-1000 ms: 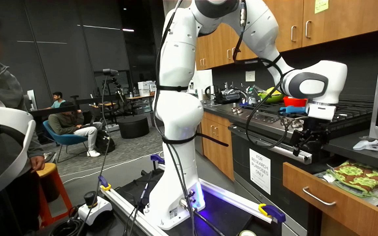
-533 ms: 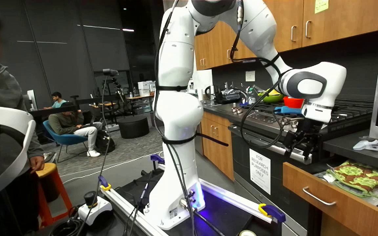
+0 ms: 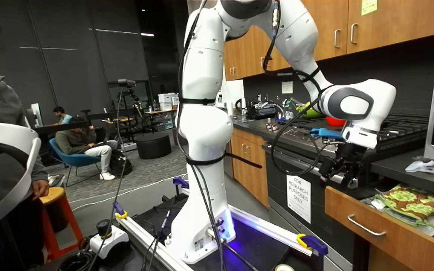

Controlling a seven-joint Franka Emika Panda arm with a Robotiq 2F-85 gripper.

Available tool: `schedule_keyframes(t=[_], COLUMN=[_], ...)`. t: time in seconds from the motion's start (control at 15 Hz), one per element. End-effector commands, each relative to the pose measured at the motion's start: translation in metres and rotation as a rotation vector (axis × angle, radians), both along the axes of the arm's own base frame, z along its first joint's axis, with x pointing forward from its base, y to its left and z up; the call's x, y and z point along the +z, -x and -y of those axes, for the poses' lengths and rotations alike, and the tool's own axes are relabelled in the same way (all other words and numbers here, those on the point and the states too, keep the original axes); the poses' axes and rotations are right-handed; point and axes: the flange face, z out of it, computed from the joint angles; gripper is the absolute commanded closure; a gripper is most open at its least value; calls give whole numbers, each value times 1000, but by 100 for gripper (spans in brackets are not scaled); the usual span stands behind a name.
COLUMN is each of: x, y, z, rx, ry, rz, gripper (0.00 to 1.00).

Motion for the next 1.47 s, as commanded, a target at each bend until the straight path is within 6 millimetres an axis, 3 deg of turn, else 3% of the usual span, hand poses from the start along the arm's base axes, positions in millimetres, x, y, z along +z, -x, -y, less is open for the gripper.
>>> schedule_keyframes(t=[0.0,0.73,1.4], x=[-8,-50,-56], y=[9,19,5], z=[4,0,3], rx=[14,20,8], ry=[-11,-61,-63], rz=[-33,-109,-57], gripper=[0,0,0])
